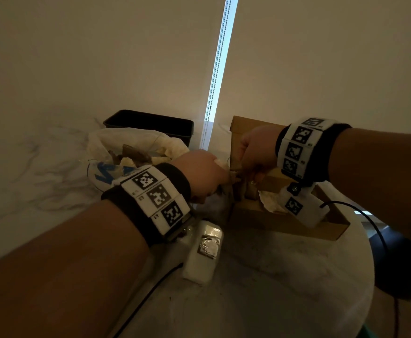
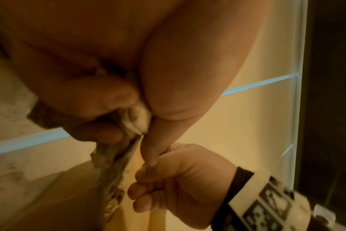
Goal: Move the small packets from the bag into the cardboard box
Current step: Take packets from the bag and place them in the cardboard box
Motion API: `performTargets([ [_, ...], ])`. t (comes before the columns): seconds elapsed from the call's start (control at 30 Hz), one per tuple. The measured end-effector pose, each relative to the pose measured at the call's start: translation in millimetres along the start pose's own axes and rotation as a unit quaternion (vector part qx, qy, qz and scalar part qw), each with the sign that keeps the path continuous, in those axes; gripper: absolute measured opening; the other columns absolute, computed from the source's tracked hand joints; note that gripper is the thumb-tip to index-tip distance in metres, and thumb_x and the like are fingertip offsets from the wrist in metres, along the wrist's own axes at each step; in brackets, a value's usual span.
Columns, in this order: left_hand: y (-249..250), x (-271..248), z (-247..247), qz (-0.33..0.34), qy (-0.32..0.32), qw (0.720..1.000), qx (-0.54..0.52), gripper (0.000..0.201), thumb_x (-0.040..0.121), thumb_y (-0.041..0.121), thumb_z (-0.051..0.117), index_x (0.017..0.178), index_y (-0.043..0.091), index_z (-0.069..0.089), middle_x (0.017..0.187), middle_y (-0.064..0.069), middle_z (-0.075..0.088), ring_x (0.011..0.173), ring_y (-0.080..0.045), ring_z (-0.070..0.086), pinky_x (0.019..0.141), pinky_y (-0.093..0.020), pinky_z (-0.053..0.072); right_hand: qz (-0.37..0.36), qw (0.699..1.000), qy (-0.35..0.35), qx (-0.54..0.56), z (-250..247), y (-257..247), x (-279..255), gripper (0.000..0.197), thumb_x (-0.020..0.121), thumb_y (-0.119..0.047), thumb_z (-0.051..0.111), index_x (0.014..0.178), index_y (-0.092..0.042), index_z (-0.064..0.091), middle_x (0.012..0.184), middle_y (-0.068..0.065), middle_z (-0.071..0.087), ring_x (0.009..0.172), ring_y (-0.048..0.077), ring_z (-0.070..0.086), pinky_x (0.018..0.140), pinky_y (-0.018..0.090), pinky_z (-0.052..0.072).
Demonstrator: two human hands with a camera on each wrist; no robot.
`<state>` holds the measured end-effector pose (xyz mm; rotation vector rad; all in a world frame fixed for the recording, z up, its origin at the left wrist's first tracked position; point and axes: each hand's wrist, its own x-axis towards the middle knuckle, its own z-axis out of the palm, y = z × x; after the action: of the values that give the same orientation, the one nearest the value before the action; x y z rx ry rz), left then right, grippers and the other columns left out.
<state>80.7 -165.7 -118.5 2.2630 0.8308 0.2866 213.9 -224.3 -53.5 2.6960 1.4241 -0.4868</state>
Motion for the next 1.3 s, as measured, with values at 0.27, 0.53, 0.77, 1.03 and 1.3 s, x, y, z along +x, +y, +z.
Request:
performTargets([
  [0.27, 11, -10, -31, -0.012, 0.041, 0.874, -0.484, 0.035, 0.094, 0.047, 0.062, 0.105, 0.015, 0.07, 0.075, -0.005, 0.064, 0.053, -0.009, 0.05, 0.035, -0.016, 0.032, -0.102, 0.907, 0.056, 0.406, -24, 3, -18, 0.007, 0.088, 0.001, 0.059, 0.093, -0.004, 0.058, 0.081, 0.013, 0.064, 0.063, 0.018, 0.067, 0.06, 0.03, 0.057],
  [0.53, 12, -14, -49, -0.015, 0.043, 0.812, -0.581, 0.045, 0.094, 0.056, 0.056, 0.109, 0.015, 0.067, 0.085, -0.005, 0.064, 0.057, -0.009, 0.051, 0.034, -0.016, 0.034, -0.177, 0.647, 0.026, 0.741, 14, -6, -21, 0.016, 0.087, -0.021, 0.065, 0.097, -0.012, 0.057, 0.073, 0.003, 0.055, 0.058, 0.016, 0.053, 0.05, 0.026, 0.04],
  [0.77, 3, -12, -41, -0.022, 0.039, 0.79, -0.612, 0.029, 0.094, 0.024, 0.063, 0.12, 0.011, 0.067, 0.087, -0.008, 0.064, 0.061, -0.01, 0.054, 0.035, -0.015, 0.038, -0.264, 0.706, 0.151, 0.64, 43, -1, -18, 0.036, 0.087, 0.007, 0.052, 0.103, -0.02, 0.069, 0.096, 0.009, 0.063, 0.079, 0.021, 0.061, 0.064, 0.031, 0.051],
  [1.03, 2, -19, -35, 0.005, 0.026, 0.78, -0.625, 0.022, 0.101, 0.016, 0.047, 0.097, 0.017, 0.069, 0.081, -0.007, 0.064, 0.058, -0.009, 0.055, 0.034, -0.014, 0.038, -0.306, 0.737, 0.226, 0.559, 58, -7, -11, 0.035, 0.084, 0.001, 0.061, 0.094, -0.031, 0.071, 0.088, 0.0, 0.07, 0.083, 0.019, 0.065, 0.066, 0.031, 0.053],
  [1.3, -5, -19, -35, -0.03, -0.006, 0.787, -0.616, 0.024, 0.101, 0.027, 0.053, 0.117, 0.015, 0.065, 0.077, -0.005, 0.063, 0.055, -0.01, 0.057, 0.034, -0.014, 0.039, -0.315, 0.755, 0.235, 0.524, 56, -6, -17, 0.014, 0.09, -0.016, 0.064, 0.093, -0.027, 0.073, 0.087, -0.006, 0.073, 0.08, 0.008, 0.066, 0.067, 0.027, 0.055],
])
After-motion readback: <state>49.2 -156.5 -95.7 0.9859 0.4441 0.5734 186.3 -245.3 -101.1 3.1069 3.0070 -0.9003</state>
